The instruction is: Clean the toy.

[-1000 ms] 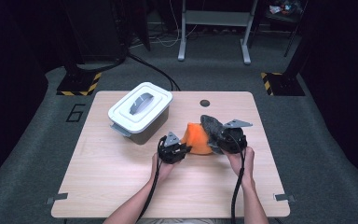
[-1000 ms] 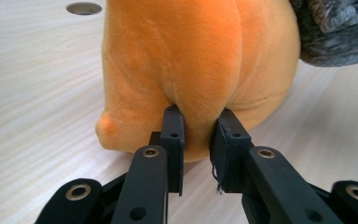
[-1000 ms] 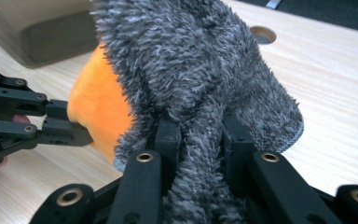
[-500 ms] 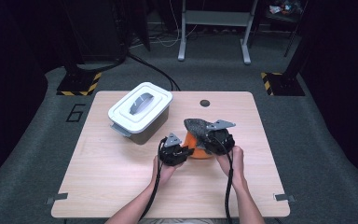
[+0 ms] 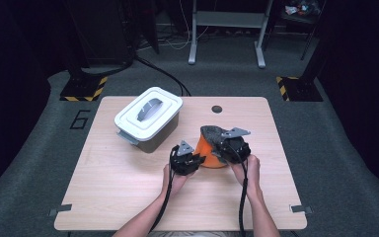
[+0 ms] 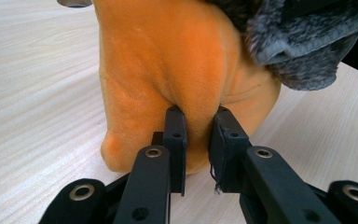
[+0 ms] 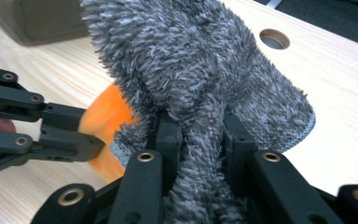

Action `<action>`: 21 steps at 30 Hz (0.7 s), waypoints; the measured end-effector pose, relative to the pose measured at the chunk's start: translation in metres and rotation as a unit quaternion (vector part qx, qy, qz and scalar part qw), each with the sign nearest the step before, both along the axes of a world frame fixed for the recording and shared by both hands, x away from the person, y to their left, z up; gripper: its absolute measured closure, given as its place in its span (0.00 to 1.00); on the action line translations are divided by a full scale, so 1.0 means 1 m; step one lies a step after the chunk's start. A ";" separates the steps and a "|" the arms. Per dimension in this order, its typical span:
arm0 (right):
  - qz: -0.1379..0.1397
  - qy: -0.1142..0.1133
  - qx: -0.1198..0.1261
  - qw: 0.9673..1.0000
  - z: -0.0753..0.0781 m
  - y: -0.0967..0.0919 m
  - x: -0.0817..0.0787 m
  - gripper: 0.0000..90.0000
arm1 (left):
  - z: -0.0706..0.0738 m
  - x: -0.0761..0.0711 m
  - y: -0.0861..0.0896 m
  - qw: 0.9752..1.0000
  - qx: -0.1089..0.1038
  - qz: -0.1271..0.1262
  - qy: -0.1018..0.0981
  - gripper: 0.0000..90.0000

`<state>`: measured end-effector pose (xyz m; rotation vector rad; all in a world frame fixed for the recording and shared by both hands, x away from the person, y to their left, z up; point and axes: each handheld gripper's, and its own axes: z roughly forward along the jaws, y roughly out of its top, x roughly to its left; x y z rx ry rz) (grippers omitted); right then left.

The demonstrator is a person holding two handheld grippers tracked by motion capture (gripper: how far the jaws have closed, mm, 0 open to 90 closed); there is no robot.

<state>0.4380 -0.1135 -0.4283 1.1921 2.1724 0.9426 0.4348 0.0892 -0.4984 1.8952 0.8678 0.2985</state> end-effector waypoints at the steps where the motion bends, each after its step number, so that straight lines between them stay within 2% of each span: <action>1: -0.005 0.002 0.002 1.000 -0.001 -0.007 0.001 0.80 | 0.000 0.000 0.001 1.000 -0.002 0.001 0.001 0.87; 5: -0.018 0.011 0.017 1.000 -0.005 -0.022 0.004 0.80 | -0.001 0.001 0.001 1.000 -0.009 0.002 0.005 0.86; 11: -0.034 0.020 0.019 0.999 -0.013 -0.038 0.006 0.81 | -0.001 0.002 0.001 1.000 -0.008 0.001 0.005 0.86; 16: -0.052 0.030 0.023 0.998 -0.021 -0.044 0.007 0.81 | -0.001 0.002 0.001 1.000 -0.009 0.000 0.005 0.86; 21: -0.073 0.054 0.010 0.996 -0.030 -0.051 0.014 0.81 | -0.002 0.002 0.001 1.000 -0.014 -0.001 0.010 0.86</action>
